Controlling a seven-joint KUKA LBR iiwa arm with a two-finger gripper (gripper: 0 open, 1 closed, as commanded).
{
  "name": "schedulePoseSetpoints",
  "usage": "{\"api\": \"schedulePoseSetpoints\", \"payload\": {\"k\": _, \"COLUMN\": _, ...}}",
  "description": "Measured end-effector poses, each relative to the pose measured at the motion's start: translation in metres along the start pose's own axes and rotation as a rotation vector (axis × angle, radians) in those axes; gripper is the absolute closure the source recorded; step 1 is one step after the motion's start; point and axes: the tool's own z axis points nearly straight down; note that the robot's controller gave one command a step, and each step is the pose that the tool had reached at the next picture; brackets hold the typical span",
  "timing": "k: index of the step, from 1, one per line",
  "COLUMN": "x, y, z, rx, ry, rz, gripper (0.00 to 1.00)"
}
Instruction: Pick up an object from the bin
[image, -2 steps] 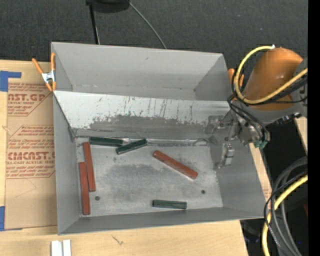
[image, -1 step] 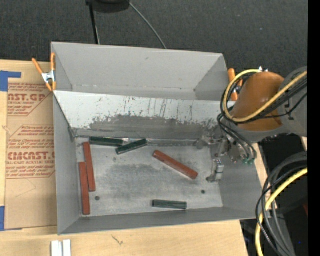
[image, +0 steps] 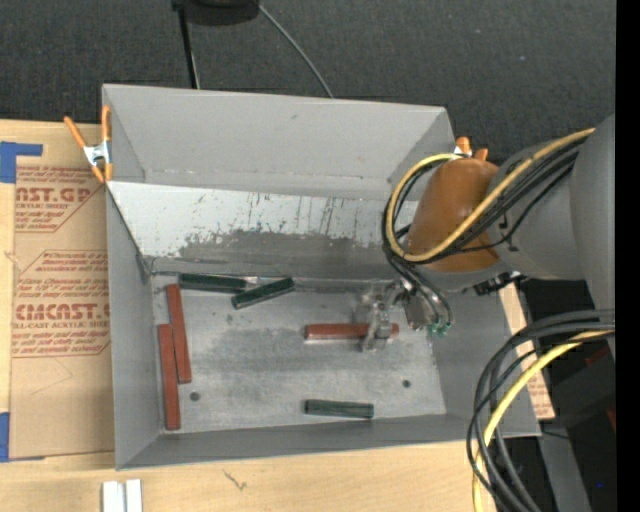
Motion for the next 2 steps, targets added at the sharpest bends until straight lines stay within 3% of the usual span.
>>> {"api": "schedulePoseSetpoints", "payload": {"k": 1, "x": 0.0, "y": 0.0, "z": 0.0, "rx": 0.0, "ry": 0.0, "rz": 0.0, "gripper": 1.0}}
{"api": "schedulePoseSetpoints", "payload": {"k": 2, "x": 0.003, "y": -0.009, "z": -0.153, "rx": 0.001, "ry": -0.004, "rz": 0.04, "gripper": 1.0}}
